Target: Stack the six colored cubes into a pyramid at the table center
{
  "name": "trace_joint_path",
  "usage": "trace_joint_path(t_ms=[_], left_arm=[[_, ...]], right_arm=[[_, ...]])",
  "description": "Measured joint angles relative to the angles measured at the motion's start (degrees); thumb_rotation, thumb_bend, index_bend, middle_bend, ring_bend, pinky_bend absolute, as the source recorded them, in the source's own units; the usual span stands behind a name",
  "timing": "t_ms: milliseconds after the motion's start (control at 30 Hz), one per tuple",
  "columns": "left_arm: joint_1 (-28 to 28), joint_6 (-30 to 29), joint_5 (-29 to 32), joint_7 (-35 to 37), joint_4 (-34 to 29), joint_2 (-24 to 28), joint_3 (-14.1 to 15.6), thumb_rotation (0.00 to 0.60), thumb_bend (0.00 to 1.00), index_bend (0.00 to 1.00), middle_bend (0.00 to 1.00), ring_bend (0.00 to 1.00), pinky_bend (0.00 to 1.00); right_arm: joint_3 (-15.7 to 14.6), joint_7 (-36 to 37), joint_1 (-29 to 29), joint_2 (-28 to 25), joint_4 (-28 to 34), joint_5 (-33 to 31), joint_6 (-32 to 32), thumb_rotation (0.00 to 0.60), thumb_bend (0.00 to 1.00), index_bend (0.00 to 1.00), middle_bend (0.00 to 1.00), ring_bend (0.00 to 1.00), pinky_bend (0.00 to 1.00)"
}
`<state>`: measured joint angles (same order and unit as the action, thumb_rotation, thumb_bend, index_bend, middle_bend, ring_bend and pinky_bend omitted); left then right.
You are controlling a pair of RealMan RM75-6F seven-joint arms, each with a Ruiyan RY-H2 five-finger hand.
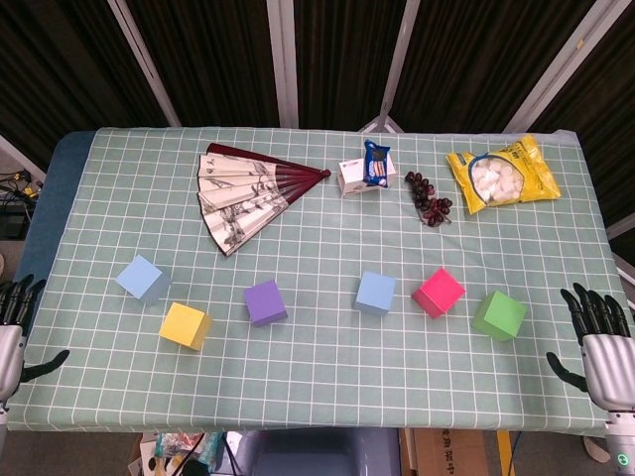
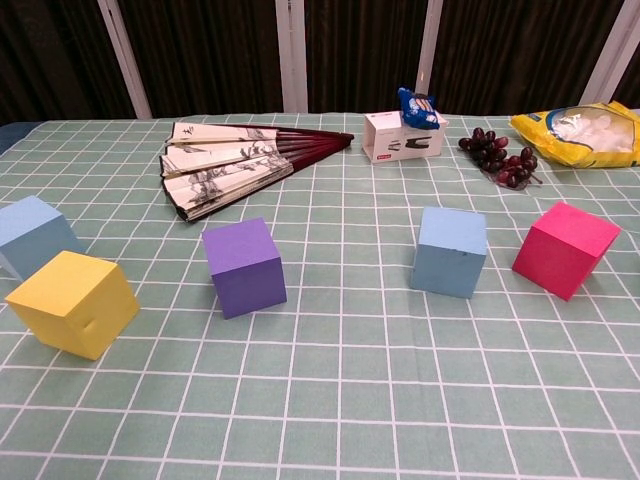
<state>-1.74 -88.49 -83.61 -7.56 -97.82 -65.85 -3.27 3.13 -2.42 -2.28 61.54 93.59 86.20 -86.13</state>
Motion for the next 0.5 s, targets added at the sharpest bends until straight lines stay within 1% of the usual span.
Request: trace_joint_path(t_ms=[300, 500], left_arm=[[-0.20, 0.16, 1.26, -0.45, -0.49, -0.46, -0.71, 0.600, 0.02, 0.00, 0.00, 0.03, 0.00], [-0.88, 1.28, 2.46, -1.14, -1.80, -0.48, -1.33, 0.600, 0.02, 0.00, 0.00, 0.03, 0.00]], right_arm=[[0.44, 0.09, -0.03, 0.75, -1.75, 1.09, -1.48, 0.600, 0.28, 0.00, 0.00, 0.00, 0.04], [0.67, -0.50, -0.67, 1.85, -2.41, 0.43, -0.27, 0.600, 0.28, 0.00, 0.00, 0.00, 0.04]])
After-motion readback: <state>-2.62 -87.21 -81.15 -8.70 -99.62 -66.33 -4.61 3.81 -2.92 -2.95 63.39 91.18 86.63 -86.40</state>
